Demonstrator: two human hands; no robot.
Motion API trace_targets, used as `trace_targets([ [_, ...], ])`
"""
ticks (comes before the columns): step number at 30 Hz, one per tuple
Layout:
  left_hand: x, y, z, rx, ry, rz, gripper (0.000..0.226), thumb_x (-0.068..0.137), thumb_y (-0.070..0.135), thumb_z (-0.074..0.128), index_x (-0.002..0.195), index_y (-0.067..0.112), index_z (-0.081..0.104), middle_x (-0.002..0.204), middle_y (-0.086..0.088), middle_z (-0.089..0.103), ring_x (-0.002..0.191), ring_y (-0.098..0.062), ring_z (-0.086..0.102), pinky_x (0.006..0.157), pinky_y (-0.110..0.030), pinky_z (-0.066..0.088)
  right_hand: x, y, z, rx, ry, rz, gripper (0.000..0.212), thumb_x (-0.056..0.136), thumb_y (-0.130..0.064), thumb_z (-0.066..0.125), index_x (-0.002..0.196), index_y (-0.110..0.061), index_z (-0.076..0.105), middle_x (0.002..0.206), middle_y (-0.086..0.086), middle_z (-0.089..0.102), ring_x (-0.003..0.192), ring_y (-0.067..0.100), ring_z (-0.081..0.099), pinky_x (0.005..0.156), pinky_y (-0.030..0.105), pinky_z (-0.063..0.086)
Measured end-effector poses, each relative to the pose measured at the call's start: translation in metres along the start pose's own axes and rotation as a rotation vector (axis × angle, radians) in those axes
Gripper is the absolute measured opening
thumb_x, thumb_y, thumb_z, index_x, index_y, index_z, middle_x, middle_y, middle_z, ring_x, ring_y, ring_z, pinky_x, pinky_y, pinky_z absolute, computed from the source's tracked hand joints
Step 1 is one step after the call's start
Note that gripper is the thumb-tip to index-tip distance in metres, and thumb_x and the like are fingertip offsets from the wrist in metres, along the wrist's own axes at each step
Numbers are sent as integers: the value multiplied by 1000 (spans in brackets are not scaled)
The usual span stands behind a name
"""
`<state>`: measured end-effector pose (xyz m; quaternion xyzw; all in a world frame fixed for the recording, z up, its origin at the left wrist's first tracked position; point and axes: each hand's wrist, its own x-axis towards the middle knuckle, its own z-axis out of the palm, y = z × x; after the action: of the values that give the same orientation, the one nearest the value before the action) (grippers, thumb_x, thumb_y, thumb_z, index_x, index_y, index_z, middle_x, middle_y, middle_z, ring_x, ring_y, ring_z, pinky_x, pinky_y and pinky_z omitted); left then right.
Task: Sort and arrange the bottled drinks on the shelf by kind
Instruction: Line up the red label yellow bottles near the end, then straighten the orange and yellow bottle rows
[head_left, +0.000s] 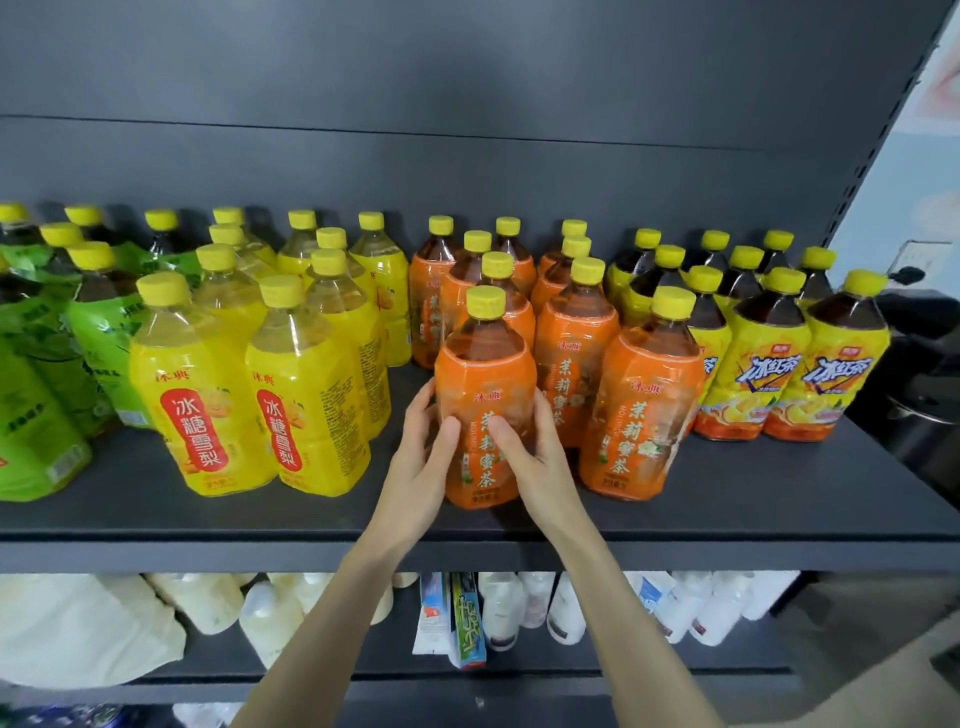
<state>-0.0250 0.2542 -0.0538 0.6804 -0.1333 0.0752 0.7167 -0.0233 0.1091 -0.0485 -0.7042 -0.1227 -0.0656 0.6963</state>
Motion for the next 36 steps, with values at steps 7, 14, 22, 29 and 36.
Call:
trace_targets([
  [7,24,1,-13,57,26,64,41,90,52,40,125,32,48,118,22,58,111,9,53,82,-5,43,-10,5,12,-31,297,-56,57,80,-54,66,131,-52,40,129,-24,54,121,-1,52,101,31,48],
  [14,89,22,-17,181,200,140,33,98,36,47,125,17,53,123,3,58,110,-6,54,80,-6,44,-6,6,13,-119,507,-86,71,86,-48,60,147,-27,31,145,-6,45,131,11,45,110,45,40],
  [22,165,68,-3,163,275,96,38,97,35,52,127,12,54,122,-1,60,112,-11,55,79,-10,43,-1,12,18,-150,571,-66,74,83,-52,58,147,-28,30,144,-6,45,131,11,46,109,45,41],
  [29,204,67,3,212,133,12,49,94,39,56,134,10,51,132,-5,56,121,-16,52,100,-26,42,0,14,20,-162,604,-86,81,78,-62,56,146,-26,32,144,-5,46,130,9,46,109,44,41],
  [36,218,60,8,157,77,28,38,94,25,59,127,6,57,127,-11,60,121,-20,54,101,-33,46,2,17,19,-191,627,-104,92,75,-77,53,146,-24,32,143,-5,47,130,9,46,108,43,42],
])
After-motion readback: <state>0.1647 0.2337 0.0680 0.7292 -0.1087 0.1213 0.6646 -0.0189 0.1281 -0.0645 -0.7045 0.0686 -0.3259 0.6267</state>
